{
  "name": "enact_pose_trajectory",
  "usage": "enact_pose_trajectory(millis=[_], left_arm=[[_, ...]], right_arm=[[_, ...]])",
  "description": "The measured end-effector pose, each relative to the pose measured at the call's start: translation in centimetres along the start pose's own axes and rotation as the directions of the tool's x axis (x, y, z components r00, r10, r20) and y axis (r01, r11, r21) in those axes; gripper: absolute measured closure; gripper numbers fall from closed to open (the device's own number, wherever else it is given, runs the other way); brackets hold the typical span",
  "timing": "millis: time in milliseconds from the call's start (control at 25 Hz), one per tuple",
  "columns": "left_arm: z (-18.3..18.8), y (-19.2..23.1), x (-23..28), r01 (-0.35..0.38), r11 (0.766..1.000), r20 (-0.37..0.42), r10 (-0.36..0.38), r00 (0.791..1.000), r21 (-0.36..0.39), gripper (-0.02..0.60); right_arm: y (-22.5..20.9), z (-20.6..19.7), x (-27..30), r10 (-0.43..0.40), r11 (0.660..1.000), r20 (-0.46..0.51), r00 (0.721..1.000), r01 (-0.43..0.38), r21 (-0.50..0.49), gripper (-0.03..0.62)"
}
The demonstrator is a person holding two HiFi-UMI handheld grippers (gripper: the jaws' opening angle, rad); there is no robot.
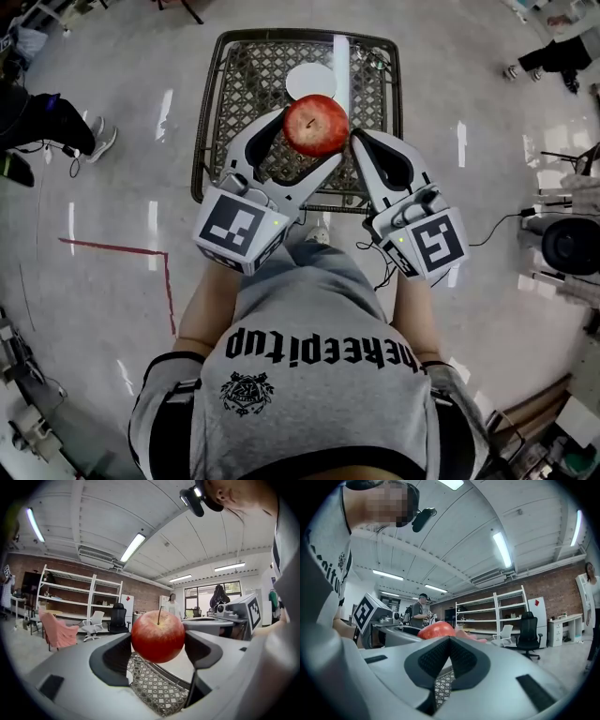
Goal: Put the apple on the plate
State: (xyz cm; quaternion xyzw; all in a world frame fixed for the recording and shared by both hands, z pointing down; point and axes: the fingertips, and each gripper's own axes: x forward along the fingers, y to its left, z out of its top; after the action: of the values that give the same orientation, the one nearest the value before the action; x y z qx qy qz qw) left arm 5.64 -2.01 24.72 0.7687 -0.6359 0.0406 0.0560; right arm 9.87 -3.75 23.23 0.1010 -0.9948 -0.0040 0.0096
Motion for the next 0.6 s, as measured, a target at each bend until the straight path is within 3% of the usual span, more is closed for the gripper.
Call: enact_pose_trajectory(millis=[280,600], left_arm=[[0.0,0.5,0.6,-0.011,1.000,-0.011,0.011,1.000,0.007,0.187],[0.8,2.3,1.1,0.044,0.999,-0.016,-0.044,0.999,0.018,0.187]], right_arm=[[-0.5,-0.1,0.6,0.010,1.000,0.004,1.000,-0.010,0.005,0.597],[-0.6,0.7,2.0,-0.048,0.999,0.006,0.999,0.048,0.007,0.597]])
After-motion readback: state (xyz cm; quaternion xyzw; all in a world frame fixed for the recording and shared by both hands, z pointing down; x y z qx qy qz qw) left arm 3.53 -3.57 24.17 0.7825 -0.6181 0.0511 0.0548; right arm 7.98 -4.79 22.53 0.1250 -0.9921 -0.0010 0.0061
